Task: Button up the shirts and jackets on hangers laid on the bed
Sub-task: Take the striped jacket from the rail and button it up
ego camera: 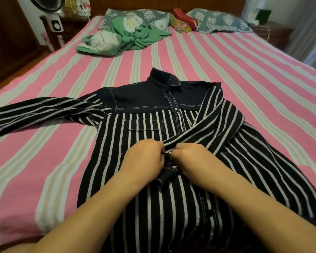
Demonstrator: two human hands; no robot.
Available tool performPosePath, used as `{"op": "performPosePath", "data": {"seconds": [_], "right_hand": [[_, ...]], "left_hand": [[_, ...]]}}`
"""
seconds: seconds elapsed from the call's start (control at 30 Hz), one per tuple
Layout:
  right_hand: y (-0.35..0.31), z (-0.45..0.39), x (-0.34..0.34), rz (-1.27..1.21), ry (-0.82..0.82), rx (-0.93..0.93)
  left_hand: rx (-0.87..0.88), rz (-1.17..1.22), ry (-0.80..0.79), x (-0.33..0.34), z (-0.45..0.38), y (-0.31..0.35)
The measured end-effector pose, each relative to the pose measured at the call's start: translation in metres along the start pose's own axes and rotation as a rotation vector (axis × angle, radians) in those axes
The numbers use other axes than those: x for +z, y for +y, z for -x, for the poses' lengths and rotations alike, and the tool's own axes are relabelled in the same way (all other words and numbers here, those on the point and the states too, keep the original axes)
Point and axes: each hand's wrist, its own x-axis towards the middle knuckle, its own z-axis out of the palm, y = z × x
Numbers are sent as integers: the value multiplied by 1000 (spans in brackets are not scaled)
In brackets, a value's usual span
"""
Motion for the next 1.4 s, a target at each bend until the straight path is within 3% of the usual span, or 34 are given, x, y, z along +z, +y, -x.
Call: {"op": "performPosePath", "data": {"seconds": [0.07, 0.27, 0.37, 0.83, 1.0, 1.4], "right_hand": [[6, 4, 0, -52, 79, -24], [7, 16, 9, -39, 537, -174], [5, 19, 10, -49, 625, -215], [3, 16, 12, -131, 562, -262], [2, 16, 11, -154, 568, -306], [-1, 17, 13, -129, 607, -252]], "left_hand": [[-103, 233, -78, -8, -2, 1], [-411, 1011, -342, -27, 4, -6], [-457, 1163, -407, -26, 3, -12], [-389, 1123, -370, -23, 11, -5], [-360, 1018, -263, -18, 15, 2], [-158, 1007, -365, -22, 14, -7]]}}
